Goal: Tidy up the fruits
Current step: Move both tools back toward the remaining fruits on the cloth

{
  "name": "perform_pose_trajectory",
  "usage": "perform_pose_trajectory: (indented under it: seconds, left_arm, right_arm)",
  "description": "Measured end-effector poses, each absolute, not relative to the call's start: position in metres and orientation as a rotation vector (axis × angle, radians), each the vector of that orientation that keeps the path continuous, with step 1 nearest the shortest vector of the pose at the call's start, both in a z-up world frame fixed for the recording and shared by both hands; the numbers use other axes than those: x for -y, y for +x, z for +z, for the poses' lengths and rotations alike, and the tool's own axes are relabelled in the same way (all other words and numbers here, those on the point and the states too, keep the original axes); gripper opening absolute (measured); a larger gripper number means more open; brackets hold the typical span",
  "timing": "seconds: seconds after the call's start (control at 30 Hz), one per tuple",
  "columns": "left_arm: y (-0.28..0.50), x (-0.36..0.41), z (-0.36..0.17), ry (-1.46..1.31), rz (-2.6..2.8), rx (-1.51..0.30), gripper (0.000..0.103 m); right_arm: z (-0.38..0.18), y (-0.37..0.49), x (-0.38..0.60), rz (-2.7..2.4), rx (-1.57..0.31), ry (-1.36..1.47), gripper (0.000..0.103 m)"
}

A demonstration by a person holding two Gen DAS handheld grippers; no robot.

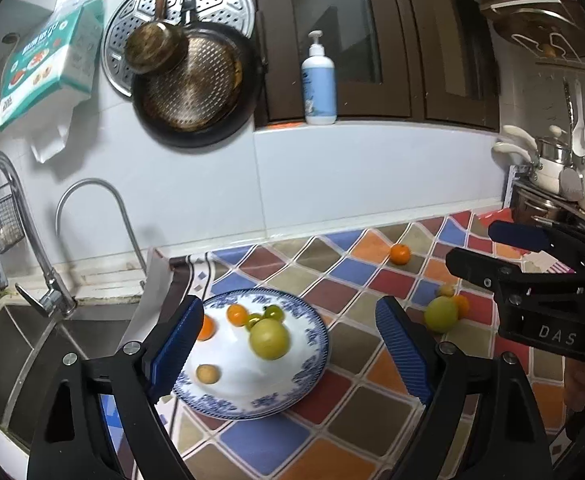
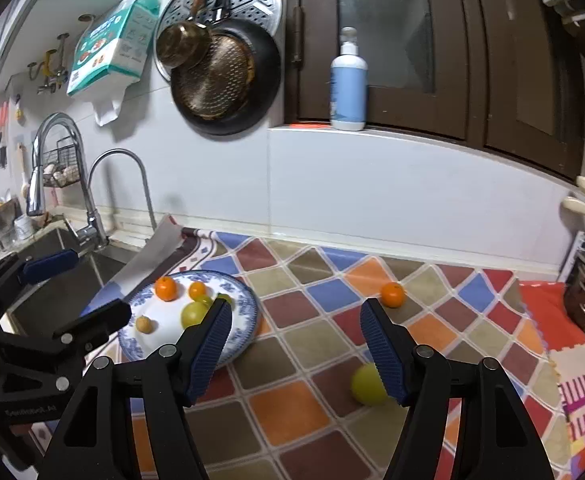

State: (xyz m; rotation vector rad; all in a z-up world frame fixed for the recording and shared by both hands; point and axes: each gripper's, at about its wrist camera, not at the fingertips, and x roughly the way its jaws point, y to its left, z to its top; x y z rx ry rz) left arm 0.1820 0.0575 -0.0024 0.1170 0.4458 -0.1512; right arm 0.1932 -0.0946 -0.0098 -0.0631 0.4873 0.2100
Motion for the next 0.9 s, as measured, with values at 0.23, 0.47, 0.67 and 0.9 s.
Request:
perform_pose_trajectory:
  seconds: [0.23, 0.47, 0.67, 0.9]
  left_arm:
    - [0.177, -0.029, 0.004, 0.125, -0.170, -0.421, 0.089]
    - [0.177, 0.003, 0.002, 0.152, -0.203, -0.411, 0.089]
    - [0.181, 0.030, -0.005, 0.182, -0.249, -0.421, 0.089]
    - [0.196, 0.059, -0.021, 0.233, -0.315, -0.463, 0.089]
  right_arm:
    - [-0.006, 0.181, 0.125, 0.184, -0.472, -0.064, 0.067]
    - [-0.008, 0.173, 0.151, 0.177, -0.479, -0.092, 0.067]
    - [-0.019, 0.173, 0.171, 0.203, -0.527, -0.132, 0.067]
    - [-0.038, 0.183, 0.191, 0.226, -0.593, -0.177, 0.067]
